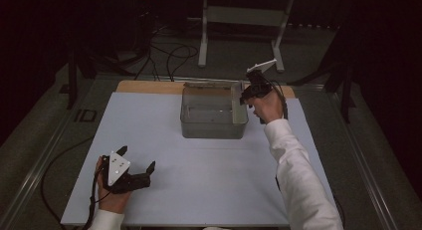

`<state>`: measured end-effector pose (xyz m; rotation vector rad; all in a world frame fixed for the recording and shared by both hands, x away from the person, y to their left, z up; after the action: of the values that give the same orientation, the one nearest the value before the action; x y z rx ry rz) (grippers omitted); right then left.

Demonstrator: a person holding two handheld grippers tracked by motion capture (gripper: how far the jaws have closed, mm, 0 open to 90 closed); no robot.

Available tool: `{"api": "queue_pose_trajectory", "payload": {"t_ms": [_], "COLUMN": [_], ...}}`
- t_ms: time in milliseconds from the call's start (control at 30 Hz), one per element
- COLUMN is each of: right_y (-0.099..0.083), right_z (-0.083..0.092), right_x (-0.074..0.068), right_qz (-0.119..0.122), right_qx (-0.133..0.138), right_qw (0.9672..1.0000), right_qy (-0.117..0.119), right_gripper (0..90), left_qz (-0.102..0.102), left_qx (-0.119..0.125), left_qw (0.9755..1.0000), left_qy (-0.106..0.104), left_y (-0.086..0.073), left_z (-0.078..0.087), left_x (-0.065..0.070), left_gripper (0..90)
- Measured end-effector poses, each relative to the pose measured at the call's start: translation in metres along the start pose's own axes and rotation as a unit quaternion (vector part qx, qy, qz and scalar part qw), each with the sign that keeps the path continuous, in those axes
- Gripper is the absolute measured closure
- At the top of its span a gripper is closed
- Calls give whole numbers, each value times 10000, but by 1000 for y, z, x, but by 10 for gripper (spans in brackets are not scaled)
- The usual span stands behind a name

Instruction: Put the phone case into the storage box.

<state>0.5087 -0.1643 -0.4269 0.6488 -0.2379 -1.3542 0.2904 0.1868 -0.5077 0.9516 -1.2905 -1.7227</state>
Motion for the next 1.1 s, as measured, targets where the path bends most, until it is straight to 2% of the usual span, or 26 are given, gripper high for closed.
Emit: {"api": "queue_pose_trajectory", "payload": {"t_ms": [400,1100], "right_y": [-1,-3], "right_z": [-5,-17], "right_x": [1,3], "right_qz": [30,-119], "right_qx": [-3,18], "right_qw": [10000,9998], "right_qy": [-69,-167], "right_gripper": [818,814], "left_qz": [11,15], "left_qx": [11,16], "left_qw": [10000,10000], "left_qy": [0,5], "left_y": [0,0], "left_z": [0,0], "left_x": [0,0], "left_gripper": [6,6]}}
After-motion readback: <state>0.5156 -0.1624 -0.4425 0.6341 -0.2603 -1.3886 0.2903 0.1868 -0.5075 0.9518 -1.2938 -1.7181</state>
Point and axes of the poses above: each handheld gripper's, and its own axes: z roughly backward along the jaws, y roughly out of its top, x roughly to its right, the point moved 6 cm from there along -z, roughly forward along the jaws, and after that the axes turned 9 degrees about x, right-handed, at the moved point
